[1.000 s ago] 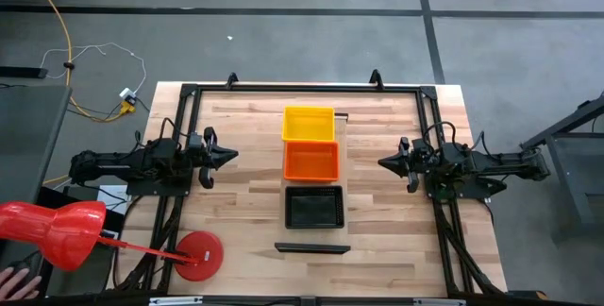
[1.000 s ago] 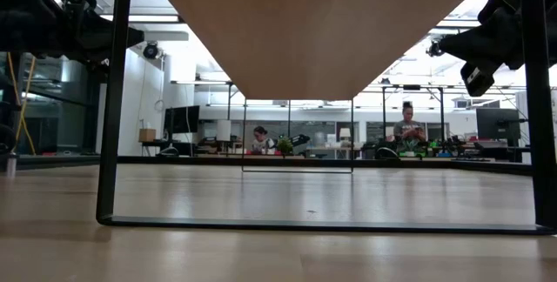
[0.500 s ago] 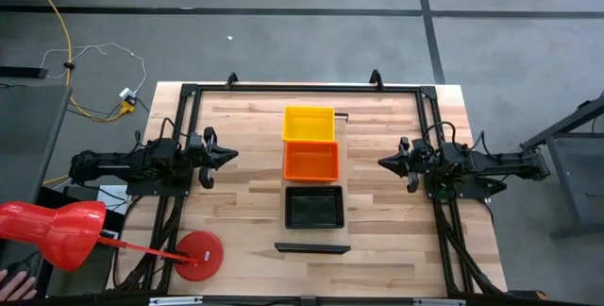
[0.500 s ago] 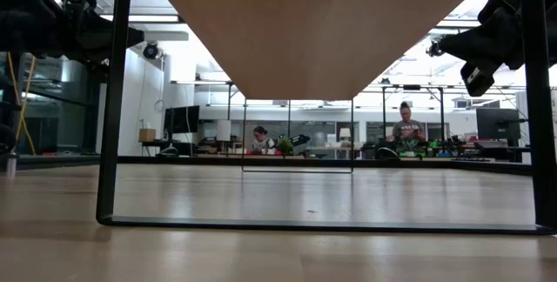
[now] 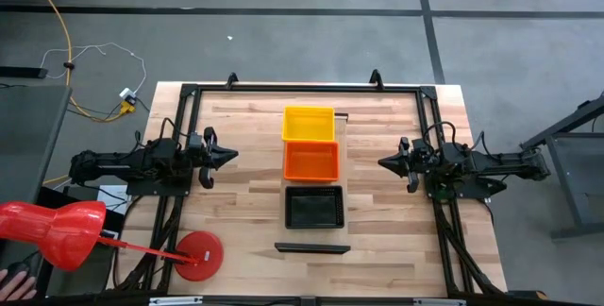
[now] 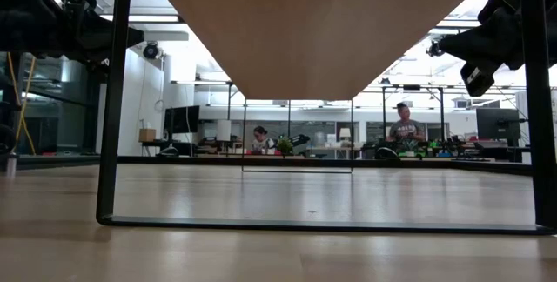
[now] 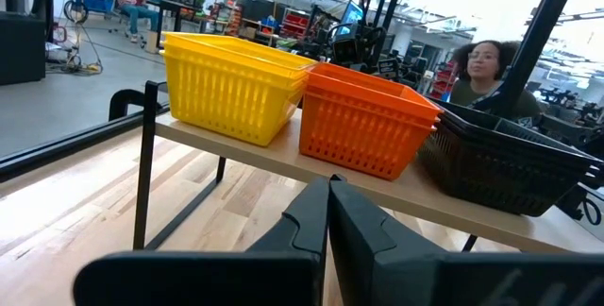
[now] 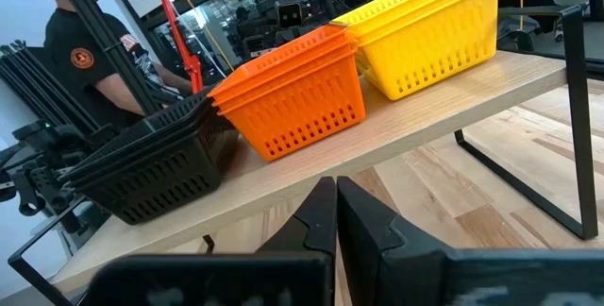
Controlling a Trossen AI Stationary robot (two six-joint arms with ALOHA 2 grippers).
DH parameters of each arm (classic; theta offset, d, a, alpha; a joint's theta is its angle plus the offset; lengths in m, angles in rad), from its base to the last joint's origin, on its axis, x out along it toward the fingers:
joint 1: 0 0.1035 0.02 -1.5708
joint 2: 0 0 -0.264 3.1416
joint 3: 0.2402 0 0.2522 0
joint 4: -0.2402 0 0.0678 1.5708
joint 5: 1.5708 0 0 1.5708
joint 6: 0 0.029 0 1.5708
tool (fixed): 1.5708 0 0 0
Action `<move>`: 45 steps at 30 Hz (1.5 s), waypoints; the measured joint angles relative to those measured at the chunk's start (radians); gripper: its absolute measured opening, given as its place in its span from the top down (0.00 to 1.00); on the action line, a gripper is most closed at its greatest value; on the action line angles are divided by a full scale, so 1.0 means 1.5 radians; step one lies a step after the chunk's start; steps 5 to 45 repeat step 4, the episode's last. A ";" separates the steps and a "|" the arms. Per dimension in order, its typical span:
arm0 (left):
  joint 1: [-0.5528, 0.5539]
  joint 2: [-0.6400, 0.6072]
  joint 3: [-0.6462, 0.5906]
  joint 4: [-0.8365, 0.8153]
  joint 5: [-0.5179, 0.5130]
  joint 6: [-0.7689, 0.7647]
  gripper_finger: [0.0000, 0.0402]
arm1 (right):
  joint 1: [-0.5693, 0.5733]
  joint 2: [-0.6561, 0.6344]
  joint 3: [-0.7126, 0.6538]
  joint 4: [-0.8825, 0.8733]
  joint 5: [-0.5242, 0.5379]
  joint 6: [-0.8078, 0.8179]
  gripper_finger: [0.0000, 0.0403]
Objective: Stack baskets on shelf by color
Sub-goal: Return to Home Position
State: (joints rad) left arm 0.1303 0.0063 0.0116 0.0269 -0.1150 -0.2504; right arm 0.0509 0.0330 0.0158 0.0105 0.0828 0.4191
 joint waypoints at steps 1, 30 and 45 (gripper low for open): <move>0.000 0.000 0.000 0.000 0.000 0.000 1.00 | 0.000 0.000 0.000 0.000 0.000 0.000 1.00; 0.000 0.000 0.000 0.000 0.000 0.000 1.00 | 0.000 0.000 0.000 0.000 0.000 0.000 1.00; 0.000 0.000 0.000 0.000 0.000 0.000 1.00 | 0.000 0.000 0.000 0.000 0.000 0.000 1.00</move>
